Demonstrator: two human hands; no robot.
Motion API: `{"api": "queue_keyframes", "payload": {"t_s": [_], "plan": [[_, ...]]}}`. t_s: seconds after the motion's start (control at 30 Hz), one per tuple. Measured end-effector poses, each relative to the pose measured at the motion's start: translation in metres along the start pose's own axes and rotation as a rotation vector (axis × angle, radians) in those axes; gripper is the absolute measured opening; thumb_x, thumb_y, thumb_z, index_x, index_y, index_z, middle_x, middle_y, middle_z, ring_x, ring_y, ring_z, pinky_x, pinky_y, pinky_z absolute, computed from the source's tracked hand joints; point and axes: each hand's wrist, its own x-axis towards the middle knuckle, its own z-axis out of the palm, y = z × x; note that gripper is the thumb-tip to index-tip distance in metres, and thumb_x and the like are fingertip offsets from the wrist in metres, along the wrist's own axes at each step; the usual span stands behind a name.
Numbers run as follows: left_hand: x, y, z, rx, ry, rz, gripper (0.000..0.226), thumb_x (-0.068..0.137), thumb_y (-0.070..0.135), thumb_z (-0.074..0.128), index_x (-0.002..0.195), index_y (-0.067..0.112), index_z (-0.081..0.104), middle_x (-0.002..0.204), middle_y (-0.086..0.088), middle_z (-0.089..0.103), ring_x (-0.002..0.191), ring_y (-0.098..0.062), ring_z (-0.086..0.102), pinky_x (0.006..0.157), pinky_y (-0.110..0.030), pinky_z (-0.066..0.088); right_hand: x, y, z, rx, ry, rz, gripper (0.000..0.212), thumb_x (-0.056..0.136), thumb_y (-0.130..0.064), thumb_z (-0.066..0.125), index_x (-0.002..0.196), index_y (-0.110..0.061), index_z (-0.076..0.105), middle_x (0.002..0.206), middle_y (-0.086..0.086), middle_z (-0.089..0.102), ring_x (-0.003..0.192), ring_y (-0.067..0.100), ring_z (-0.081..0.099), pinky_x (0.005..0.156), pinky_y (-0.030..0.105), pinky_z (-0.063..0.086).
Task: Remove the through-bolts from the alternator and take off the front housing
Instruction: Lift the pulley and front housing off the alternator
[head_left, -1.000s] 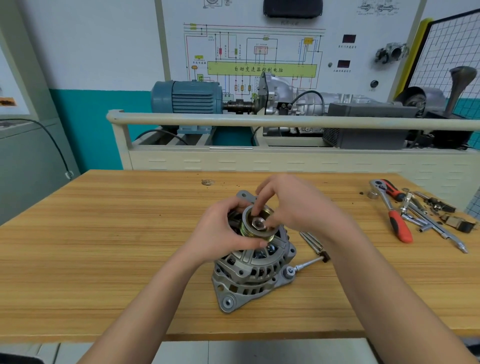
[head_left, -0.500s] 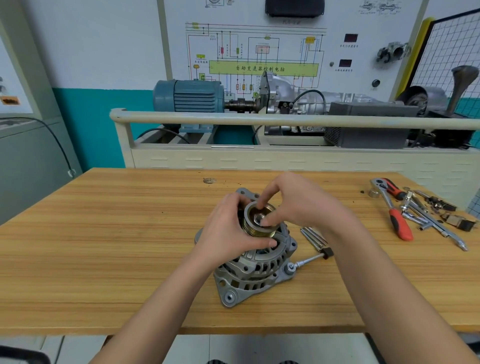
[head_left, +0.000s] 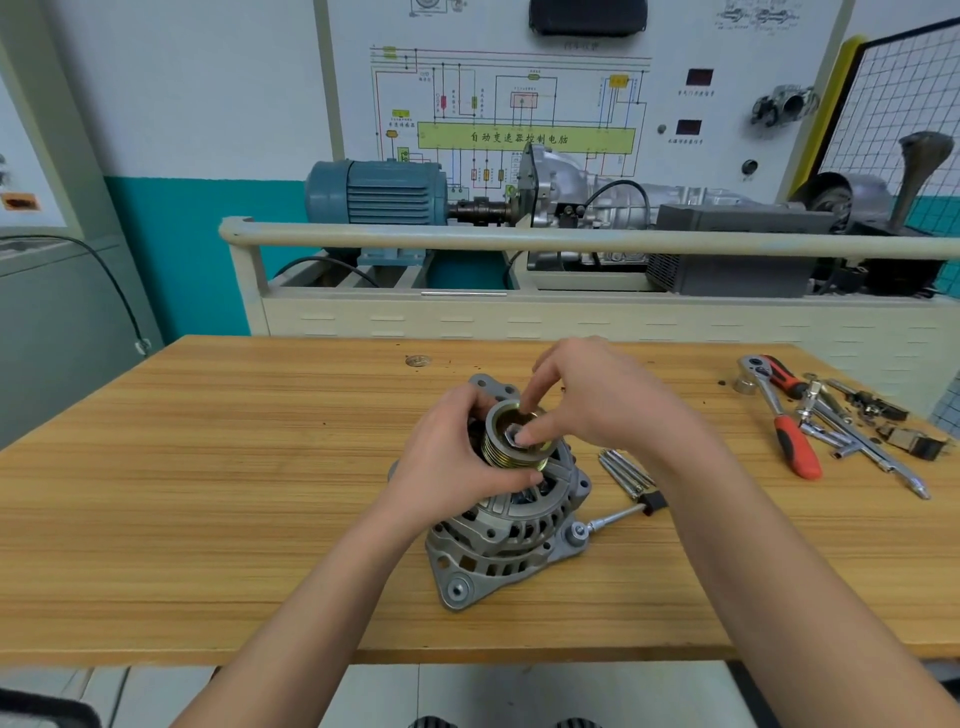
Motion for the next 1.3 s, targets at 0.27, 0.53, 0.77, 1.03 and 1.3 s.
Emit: {"api": "queue_keyframes", "payload": {"t_s": [0.27, 0.53, 0.77, 1.03, 1.3], "plan": [[0.0, 0.004, 0.005, 0.112, -0.008, 0.043, 0.067, 0.049, 0.05, 0.087, 0.098, 0.026, 0.048, 0.1, 0.013, 0.051, 0.089, -0.005, 0.051, 0.07, -0.025, 0.045, 0.004, -0.011, 0.017, -0.242, 0.068, -0.089, 0.023, 0.076, -0.032, 0.078, 0.095, -0.021, 0.071, 0.115, 0.0, 0.061, 0.114, 0.02, 0.048, 0.079, 0.03, 0.039], [0.002, 0.005, 0.005, 0.128, 0.063, 0.031, 0.057, 0.051, 0.049, 0.085, 0.095, 0.026, 0.059, 0.09, 0.012, 0.054, 0.084, -0.002, 0.05, 0.067, -0.02, 0.037, 0.002, -0.004, 0.006, -0.129, 0.003, -0.037, 0.017, 0.074, -0.037, 0.08, 0.084, -0.025, 0.072, 0.105, -0.005, 0.067, 0.104, 0.017, 0.057, 0.075, 0.031, 0.045], [0.002, 0.006, 0.004, 0.066, 0.058, 0.014, 0.058, 0.052, 0.034, 0.089, 0.104, 0.024, 0.065, 0.089, 0.009, 0.057, 0.087, -0.009, 0.053, 0.07, -0.025, 0.04, 0.007, -0.022, 0.016, -0.414, 0.077, -0.045, 0.038, 0.082, -0.035, 0.071, 0.068, -0.016, 0.041, 0.077, -0.001, 0.046, 0.114, 0.025, 0.046, 0.08, 0.035, 0.033], [0.003, 0.008, -0.001, 0.004, 0.0, 0.009, 0.06, 0.054, 0.029, 0.09, 0.108, 0.028, 0.064, 0.097, 0.008, 0.064, 0.092, -0.006, 0.057, 0.077, -0.027, 0.047, 0.007, -0.011, 0.009, -0.278, 0.023, -0.145, 0.023, 0.073, -0.028, 0.079, 0.094, -0.019, 0.072, 0.126, 0.004, 0.054, 0.131, 0.022, 0.034, 0.099, 0.036, 0.027], [0.007, 0.004, -0.017, -0.117, -0.146, 0.008, 0.065, 0.058, 0.013, 0.089, 0.117, 0.019, 0.062, 0.108, 0.009, 0.068, 0.103, -0.003, 0.061, 0.095, -0.031, 0.049, 0.015, 0.009, 0.007, -0.355, -0.041, -0.467, 0.016, 0.076, -0.034, 0.076, 0.091, -0.03, 0.072, 0.127, -0.012, 0.047, 0.14, 0.01, 0.013, 0.113, 0.045, -0.005]]}}
